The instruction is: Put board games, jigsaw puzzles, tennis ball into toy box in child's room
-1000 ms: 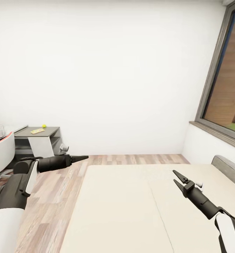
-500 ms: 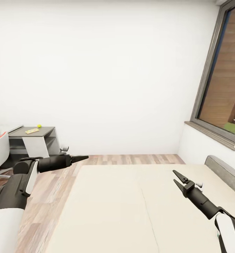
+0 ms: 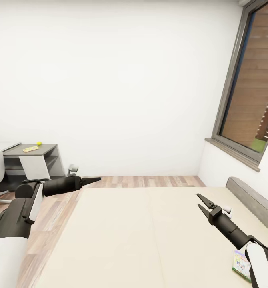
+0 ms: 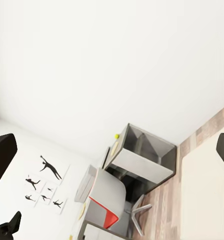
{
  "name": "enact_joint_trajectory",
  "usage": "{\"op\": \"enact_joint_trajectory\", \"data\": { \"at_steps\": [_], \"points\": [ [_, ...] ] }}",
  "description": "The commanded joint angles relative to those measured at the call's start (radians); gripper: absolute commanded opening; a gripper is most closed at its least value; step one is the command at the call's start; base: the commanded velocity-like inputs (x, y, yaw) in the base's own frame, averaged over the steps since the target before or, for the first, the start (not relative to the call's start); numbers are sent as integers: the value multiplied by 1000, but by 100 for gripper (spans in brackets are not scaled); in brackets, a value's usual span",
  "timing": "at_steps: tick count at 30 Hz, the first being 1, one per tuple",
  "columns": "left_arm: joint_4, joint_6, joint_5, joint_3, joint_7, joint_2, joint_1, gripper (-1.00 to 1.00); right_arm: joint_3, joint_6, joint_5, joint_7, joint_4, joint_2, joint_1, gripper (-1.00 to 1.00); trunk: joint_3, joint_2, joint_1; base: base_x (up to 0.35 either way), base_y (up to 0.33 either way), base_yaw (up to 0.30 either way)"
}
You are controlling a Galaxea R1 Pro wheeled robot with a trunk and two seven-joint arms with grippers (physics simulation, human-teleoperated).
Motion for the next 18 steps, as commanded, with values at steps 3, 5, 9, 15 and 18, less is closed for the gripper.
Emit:
{"op": "enact_joint_trajectory", "data": {
  "at_steps": [3, 5, 9, 15, 18],
  "points": [
    [0, 7, 2, 0, -1, 0, 0, 100, -1, 6, -2, 2, 0, 0, -1, 100, 0, -1, 0, 0, -287, 0],
    [0, 7, 2, 0, -1, 0, 0, 100, -1, 6, -3, 2, 0, 0, -1, 100, 0, -1, 0, 0, -287, 0],
    [0, 7, 2, 0, -1, 0, 0, 100, -1, 6, -3, 2, 1, 0, -1, 100, 0, -1, 0, 0, -287, 0],
    [0, 7, 2, 0, -1, 0, 0, 100, -1, 6, -2, 2, 1, 0, -1, 100, 0, -1, 0, 0, -287, 0],
    [0, 7, 2, 0, -1, 0, 0, 100, -1, 6, -2, 2, 1, 0, -1, 100, 0, -1, 0, 0, -287, 0]
  ]
}}
